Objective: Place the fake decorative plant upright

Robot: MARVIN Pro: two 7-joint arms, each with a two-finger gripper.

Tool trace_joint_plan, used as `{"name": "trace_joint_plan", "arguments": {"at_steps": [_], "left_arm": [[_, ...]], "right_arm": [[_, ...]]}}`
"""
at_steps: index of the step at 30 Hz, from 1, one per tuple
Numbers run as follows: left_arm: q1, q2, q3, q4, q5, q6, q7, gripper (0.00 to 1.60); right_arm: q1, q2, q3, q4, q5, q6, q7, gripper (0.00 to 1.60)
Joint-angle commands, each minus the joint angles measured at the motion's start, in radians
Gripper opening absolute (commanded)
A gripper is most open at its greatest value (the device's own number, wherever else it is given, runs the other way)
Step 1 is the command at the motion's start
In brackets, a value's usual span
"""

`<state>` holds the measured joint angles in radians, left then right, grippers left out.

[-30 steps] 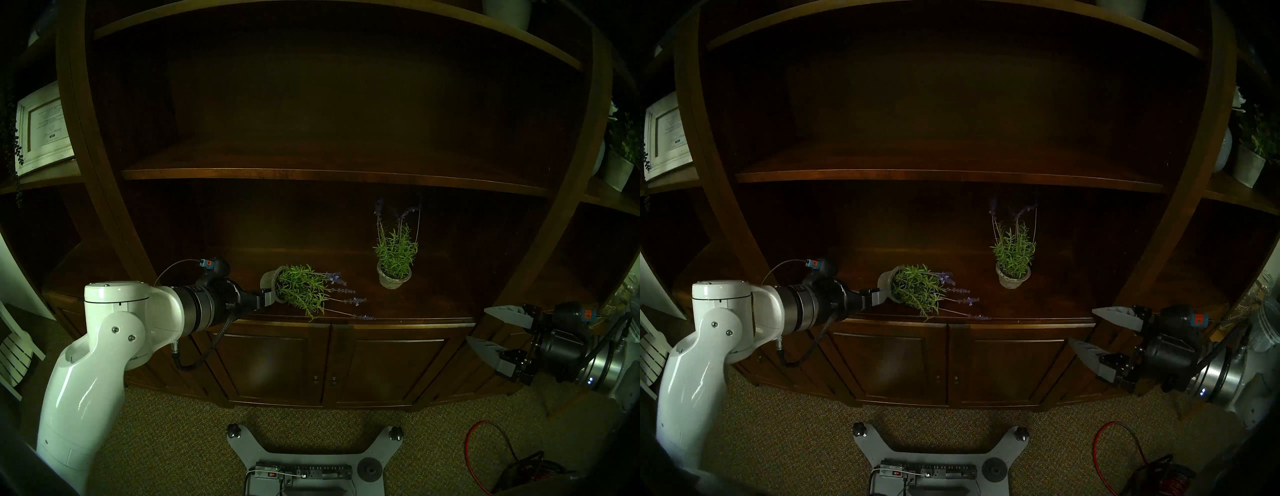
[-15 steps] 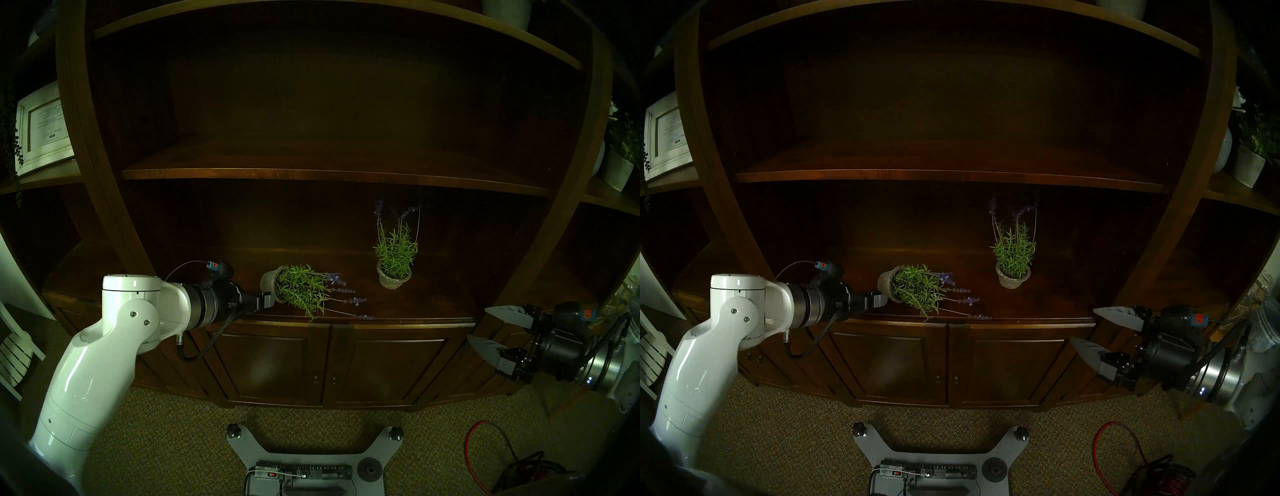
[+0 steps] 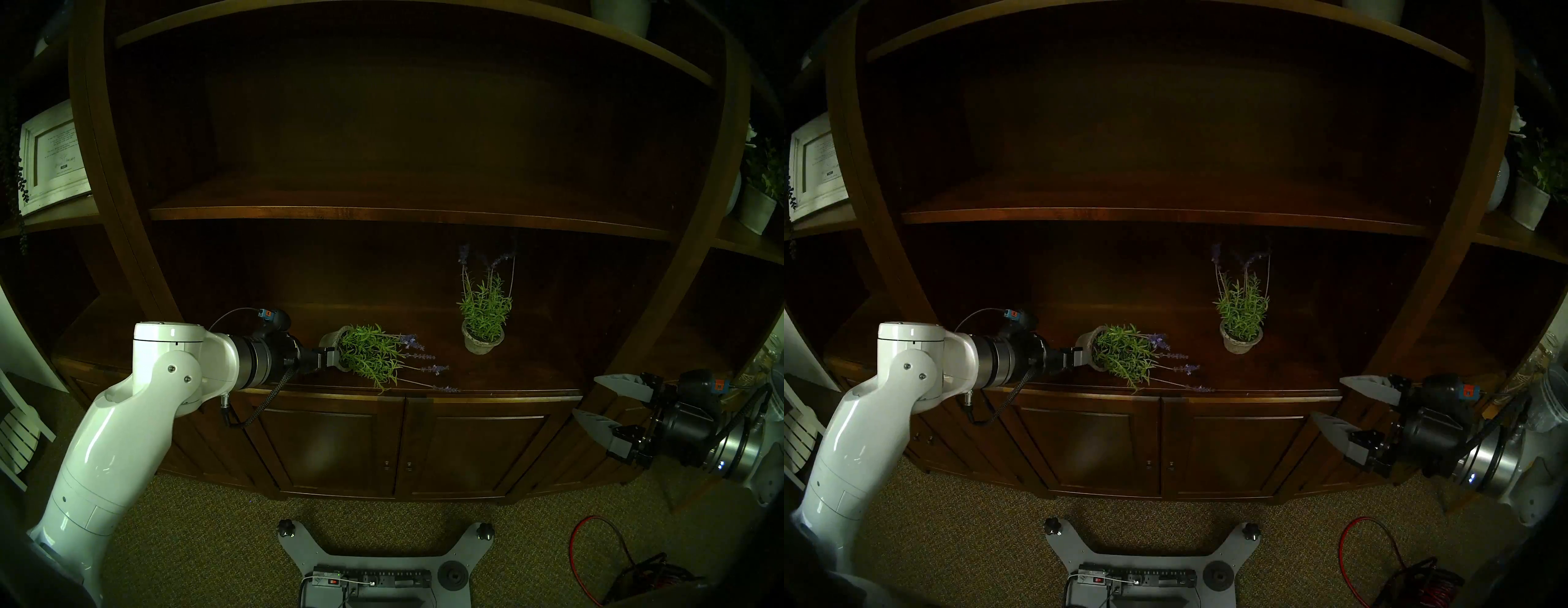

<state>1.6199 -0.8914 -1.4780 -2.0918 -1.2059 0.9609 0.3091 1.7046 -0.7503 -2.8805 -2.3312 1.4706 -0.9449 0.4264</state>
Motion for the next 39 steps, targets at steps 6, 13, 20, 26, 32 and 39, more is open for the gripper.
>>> {"name": "trace_joint_plan", "arguments": {"at_steps": [6, 13, 20, 26, 32, 39], "left_arm": [[-0.149, -0.026, 0.052, 0.047, 0.023, -0.001, 0.003, 1.6], [-0.184, -0.038, 0.076, 0.067, 0.036, -0.001, 0.009, 1.6], [-0.214, -0.054, 0.104, 0.085, 0.05, -0.001, 0.021, 1.6], [-0.235, -0.064, 0.128, 0.094, 0.06, -0.001, 0.044, 1.6], [-0.249, -0.071, 0.144, 0.099, 0.064, -0.001, 0.065, 1.6], [-0.261, -0.08, 0.167, 0.095, 0.068, -0.001, 0.087, 1.6]], "right_arm": [[0.011, -0.008, 0.001, -0.001, 0.006, -0.015, 0.006, 1.6], [0.011, -0.001, 0.001, 0.004, 0.011, -0.015, 0.011, 1.6], [0.01, 0.005, 0.001, 0.013, 0.02, -0.015, 0.017, 1.6], [0.009, 0.01, 0.001, 0.022, 0.029, -0.015, 0.023, 1.6], [0.011, 0.014, 0.001, 0.029, 0.037, -0.015, 0.03, 1.6], [0.013, 0.014, 0.001, 0.036, 0.05, -0.015, 0.04, 1.6]]}}
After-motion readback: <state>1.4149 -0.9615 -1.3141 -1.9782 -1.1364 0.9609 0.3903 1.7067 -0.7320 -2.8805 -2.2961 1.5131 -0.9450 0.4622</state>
